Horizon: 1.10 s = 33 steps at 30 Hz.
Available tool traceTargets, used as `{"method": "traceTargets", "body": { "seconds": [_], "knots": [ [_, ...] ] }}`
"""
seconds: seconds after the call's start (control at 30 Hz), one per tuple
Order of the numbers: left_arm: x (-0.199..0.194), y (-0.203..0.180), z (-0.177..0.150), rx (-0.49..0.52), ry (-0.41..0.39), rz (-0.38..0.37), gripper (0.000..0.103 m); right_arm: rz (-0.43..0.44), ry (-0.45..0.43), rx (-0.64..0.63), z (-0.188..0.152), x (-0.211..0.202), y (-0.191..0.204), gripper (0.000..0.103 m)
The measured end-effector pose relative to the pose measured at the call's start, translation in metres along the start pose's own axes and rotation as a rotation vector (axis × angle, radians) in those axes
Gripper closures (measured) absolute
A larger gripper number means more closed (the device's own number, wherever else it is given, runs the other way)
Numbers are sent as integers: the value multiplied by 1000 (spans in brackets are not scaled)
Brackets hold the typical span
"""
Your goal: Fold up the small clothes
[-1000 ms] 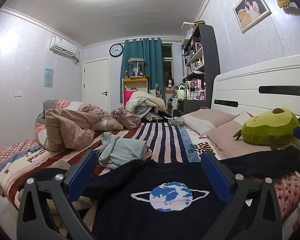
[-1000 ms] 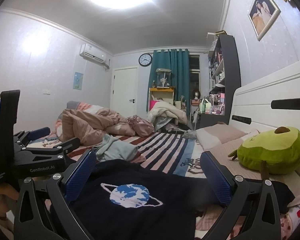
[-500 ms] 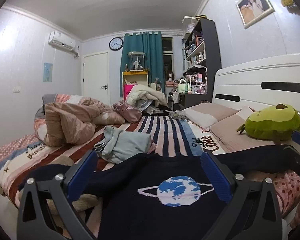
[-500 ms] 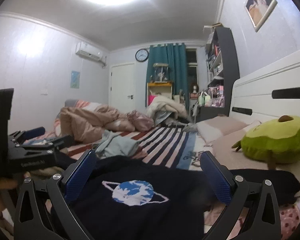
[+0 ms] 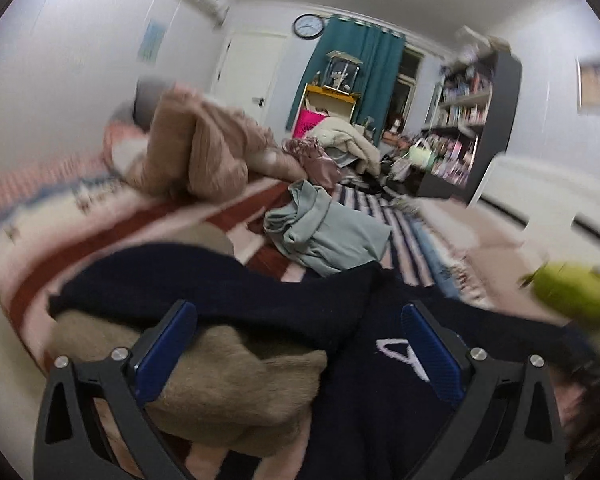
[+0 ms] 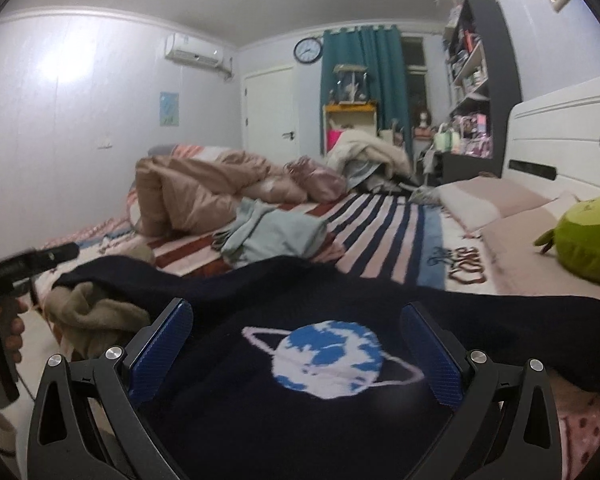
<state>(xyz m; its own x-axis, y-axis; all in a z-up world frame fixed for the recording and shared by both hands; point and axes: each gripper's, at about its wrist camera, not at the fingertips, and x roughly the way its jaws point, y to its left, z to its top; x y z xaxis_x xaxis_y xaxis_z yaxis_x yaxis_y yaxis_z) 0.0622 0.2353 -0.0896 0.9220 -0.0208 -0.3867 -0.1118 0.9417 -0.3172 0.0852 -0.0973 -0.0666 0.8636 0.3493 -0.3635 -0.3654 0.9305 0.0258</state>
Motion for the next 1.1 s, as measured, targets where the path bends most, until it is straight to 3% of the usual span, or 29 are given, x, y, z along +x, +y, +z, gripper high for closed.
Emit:
{"method": "traceTargets", "body": {
  "seconds": [0.07,0.13,0.4,0.47,0.63,0.7,0.77,0.83,1.0,1.1],
  "knots": [
    [9,17,-1,-26,22,-3,28,6,18,-11,-1,11,7,0],
    [21,27,-4,-41,64,25,40,14,37,-16,-2,22,12,0],
    [49,53,-22,-162,166,-6,40,22,78,-14,-6,41,18,0],
    [53,59,-21,-186,164,-21,33,20,86,-14,-7,44,19,0],
    [68,77,-6,-251,143,-34,32,10,97,-7,-11,44,12,0],
    [73,77,-2,-223,143,16,48,3,97,1,-12,43,8,0],
    [72,74,5,-179,118,88,86,0,99,15,-14,42,2,0],
    [66,70,15,-158,68,69,96,-3,100,23,-15,41,-2,0],
    [50,26,52,-6,-52,14,99,-3,84,52,-17,35,-18,0],
    [41,-20,69,113,-109,-98,99,1,70,73,-20,27,-29,0]
  ]
}}
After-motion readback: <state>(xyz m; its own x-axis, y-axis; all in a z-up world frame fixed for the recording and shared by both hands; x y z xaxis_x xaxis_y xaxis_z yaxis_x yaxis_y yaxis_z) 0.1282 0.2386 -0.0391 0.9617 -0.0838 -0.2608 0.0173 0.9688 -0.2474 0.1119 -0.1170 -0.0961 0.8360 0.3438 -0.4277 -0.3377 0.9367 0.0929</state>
